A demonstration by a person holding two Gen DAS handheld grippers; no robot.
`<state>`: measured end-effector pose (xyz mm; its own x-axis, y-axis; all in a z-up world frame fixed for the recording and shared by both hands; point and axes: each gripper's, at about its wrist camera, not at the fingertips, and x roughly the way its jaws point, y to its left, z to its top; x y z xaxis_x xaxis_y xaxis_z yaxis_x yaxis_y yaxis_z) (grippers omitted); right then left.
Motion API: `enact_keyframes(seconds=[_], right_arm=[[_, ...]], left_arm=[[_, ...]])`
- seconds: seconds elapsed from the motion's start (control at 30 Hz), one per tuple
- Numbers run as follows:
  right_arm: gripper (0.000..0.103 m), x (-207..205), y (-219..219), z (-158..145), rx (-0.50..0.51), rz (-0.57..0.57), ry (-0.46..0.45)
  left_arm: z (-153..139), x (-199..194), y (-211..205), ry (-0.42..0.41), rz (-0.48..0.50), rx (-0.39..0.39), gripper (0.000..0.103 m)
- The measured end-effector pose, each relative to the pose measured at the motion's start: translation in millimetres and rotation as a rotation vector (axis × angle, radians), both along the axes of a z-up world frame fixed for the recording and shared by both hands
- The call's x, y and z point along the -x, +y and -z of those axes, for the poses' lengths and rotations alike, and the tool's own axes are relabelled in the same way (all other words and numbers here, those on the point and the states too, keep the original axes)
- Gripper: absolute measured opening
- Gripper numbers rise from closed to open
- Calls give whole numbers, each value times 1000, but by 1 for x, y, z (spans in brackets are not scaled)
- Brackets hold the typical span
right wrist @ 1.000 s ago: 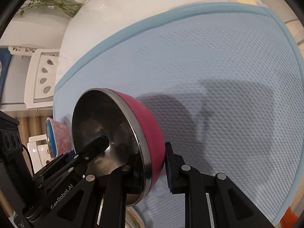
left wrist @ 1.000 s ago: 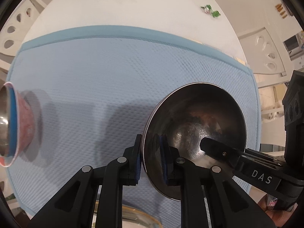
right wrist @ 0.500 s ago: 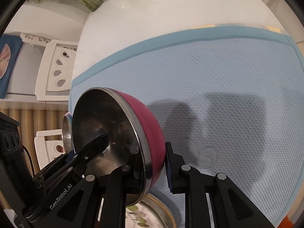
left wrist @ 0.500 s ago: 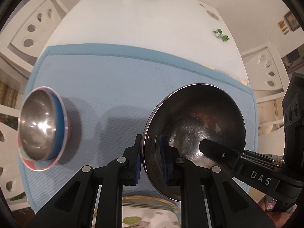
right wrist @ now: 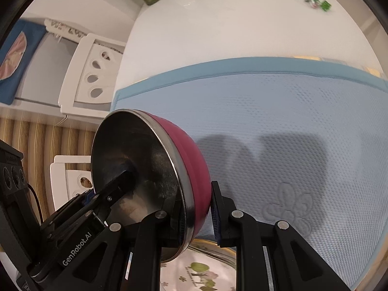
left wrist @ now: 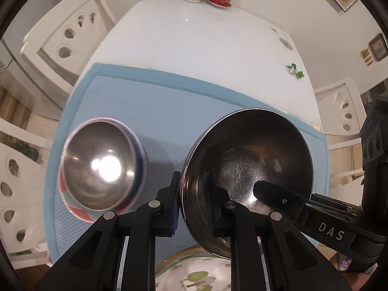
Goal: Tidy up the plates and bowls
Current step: 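Carry the magenta bowl with both grippers and lower it into the pink bowl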
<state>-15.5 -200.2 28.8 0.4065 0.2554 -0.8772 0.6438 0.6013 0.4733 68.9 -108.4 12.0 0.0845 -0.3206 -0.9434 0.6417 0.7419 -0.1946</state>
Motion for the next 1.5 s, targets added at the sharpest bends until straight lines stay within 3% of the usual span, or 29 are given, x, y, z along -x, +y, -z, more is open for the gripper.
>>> enact_keyframes(seconds=[0.47,0.87,1.5], right_arm=[[18,-55,41,-26,38,-99,-6],[18,-101,80,-26,54,-182,6],[18,-146,96,13,25,-206,81]], left_arm=[[-17,-40,52,-16,-81,31,14],[-13,-76,95,-8,-153,43,14],[29,-114,112,78,-149,33,14]])
